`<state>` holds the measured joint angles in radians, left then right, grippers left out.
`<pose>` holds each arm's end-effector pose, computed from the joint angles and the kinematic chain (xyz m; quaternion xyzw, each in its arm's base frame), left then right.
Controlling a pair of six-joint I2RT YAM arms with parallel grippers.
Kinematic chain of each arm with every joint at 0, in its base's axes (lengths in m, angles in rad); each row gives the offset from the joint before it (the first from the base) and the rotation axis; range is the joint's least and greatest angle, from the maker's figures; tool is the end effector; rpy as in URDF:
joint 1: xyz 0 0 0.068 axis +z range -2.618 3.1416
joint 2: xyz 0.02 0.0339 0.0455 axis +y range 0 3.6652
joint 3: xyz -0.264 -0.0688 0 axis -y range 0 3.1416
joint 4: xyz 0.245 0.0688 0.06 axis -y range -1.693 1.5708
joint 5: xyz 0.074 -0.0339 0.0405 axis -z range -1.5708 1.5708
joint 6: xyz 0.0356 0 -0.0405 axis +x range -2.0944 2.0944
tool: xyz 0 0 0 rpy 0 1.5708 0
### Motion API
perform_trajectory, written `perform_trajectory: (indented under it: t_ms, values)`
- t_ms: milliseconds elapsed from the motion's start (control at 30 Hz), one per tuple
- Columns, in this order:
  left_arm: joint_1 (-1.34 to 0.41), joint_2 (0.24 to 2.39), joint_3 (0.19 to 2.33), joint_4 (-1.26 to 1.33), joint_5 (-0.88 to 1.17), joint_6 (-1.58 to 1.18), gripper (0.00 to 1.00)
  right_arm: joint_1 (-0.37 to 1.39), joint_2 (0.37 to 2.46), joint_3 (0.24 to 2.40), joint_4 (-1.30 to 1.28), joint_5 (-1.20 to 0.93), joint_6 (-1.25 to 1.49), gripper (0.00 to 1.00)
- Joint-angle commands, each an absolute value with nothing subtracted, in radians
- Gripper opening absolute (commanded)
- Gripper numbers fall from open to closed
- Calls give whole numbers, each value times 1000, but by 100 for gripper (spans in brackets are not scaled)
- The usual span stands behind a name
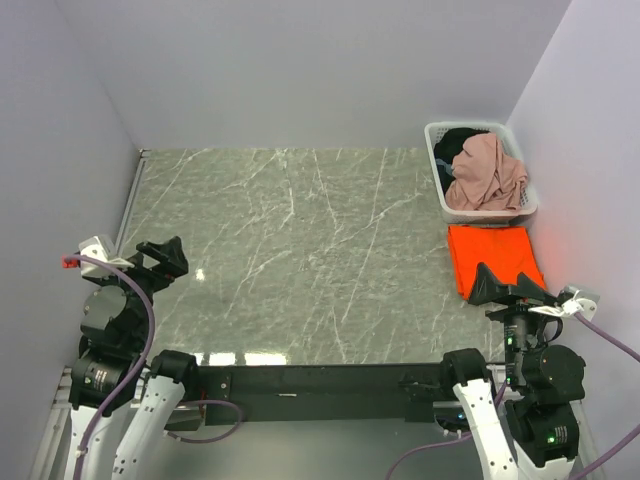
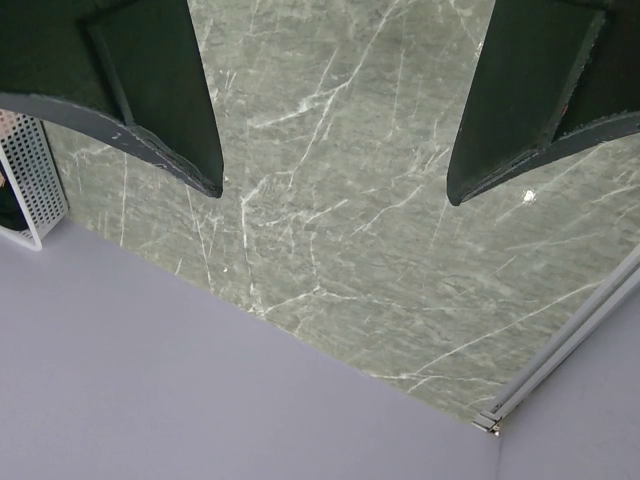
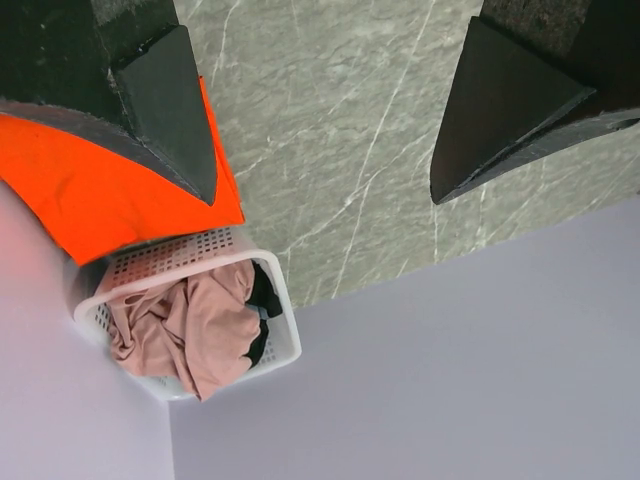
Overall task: Fold and stack the t-shirts
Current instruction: Grab the tshirt from the pile
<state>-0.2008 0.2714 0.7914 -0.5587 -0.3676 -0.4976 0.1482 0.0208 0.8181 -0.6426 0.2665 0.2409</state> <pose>0.0570 0.0014 0.3539 -0.2301 0.6820 -0.1094 0.6855 -0.0072 -0.0106 0.3529 0.1307 0.6392 0.0608 0.7554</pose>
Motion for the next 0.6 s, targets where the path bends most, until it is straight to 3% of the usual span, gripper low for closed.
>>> perform_trajectory:
  t_ms: [0,233,467,567]
  values:
    - [-204,264,802,-520,-379,-483,99,158,47,825,-601,253,236,93]
    - [-206,311,721,-428,-335,-518,99,156,202,831,-511,193,300,93]
    - [-206,484,649,-342,-217,-549,99,155,609,893,-321,143,423,93]
    - [-209,528,652,-345,-175,-545,99,152,800,957,-267,245,459,94]
